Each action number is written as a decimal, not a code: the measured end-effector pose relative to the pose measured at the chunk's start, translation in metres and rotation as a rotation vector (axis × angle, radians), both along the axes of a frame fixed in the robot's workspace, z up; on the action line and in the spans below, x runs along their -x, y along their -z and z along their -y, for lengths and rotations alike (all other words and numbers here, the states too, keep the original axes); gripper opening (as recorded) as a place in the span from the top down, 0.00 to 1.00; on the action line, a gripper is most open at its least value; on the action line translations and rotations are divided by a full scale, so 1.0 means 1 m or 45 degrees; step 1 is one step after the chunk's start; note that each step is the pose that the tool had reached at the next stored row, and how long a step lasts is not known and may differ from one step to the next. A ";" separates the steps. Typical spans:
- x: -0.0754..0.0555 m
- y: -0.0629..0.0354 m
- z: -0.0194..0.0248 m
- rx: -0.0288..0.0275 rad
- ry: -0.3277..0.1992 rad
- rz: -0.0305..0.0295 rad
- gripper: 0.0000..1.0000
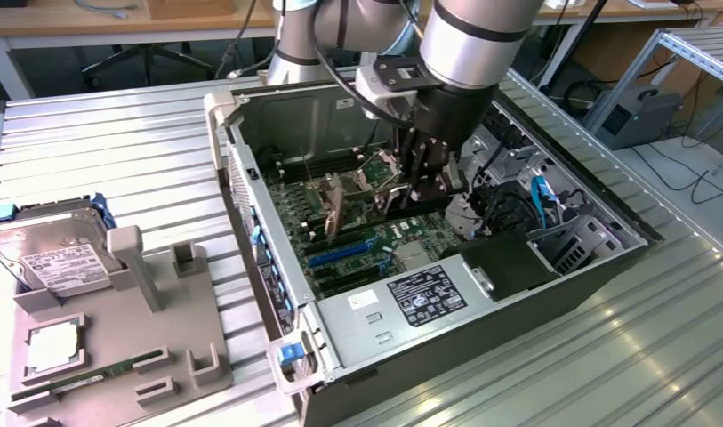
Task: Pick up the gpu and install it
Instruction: 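Insert the gpu into the slot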
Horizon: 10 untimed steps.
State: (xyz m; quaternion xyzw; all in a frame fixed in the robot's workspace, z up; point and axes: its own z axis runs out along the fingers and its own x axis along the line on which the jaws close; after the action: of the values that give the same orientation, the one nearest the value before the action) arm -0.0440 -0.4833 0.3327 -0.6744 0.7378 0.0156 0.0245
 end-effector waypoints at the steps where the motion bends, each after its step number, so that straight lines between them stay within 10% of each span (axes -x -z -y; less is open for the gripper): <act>1: 0.001 0.0031 0.0000 0.0001 0.000 -0.0011 0.73; 5: 0.019 0.0206 -0.0116 0.0001 0.000 -0.0050 0.73; 10: 0.037 0.0392 -0.0116 0.0002 0.001 -0.0051 0.73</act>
State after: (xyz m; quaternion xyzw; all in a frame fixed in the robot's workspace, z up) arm -0.0813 -0.4717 0.2936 -0.6742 0.7380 0.0169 0.0229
